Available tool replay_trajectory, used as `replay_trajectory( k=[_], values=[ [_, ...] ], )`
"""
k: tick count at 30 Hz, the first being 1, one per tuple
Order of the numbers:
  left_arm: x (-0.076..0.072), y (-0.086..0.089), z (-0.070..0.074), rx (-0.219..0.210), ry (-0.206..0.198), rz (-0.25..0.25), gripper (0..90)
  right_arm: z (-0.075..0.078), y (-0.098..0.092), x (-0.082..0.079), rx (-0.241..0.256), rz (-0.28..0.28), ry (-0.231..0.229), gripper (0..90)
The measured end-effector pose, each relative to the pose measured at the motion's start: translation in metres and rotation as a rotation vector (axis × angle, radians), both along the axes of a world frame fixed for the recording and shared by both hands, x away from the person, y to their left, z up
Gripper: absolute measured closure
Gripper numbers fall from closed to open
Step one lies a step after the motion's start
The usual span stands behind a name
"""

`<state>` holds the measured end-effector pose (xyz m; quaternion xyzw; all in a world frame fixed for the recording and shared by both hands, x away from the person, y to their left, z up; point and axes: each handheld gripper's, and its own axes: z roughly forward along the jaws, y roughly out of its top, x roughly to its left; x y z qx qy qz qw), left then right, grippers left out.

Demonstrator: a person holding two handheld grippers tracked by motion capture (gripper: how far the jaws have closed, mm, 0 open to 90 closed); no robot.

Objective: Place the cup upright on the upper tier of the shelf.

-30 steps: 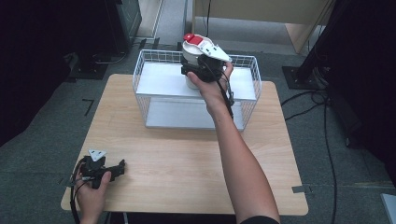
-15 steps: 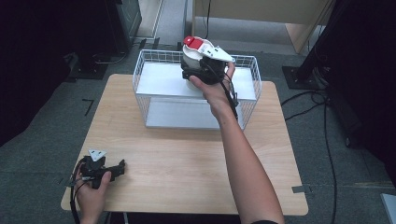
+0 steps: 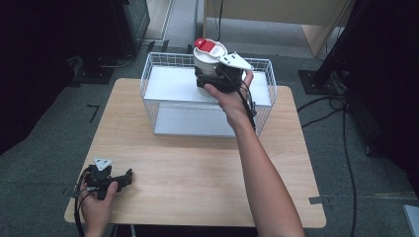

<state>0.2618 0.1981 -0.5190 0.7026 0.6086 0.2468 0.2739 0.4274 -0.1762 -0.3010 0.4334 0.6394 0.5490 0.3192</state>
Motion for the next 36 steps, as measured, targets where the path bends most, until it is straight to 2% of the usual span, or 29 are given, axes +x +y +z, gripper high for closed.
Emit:
replay_trajectory(
  k=[19, 30, 36],
  values=[
    [0.000, 0.000, 0.000, 0.000, 0.000, 0.000, 0.0, -0.006, -0.014, -0.018, -0.015, 0.019, -0.001, 4.1],
    [0.000, 0.000, 0.000, 0.002, 0.001, -0.001, 0.0, -0.010, -0.026, -0.039, 0.016, 0.028, 0.006, 4.2],
    [0.000, 0.000, 0.000, 0.001, 0.001, -0.001, 0.0, -0.016, -0.035, -0.049, -0.001, 0.023, 0.006, 4.1]
  ],
)
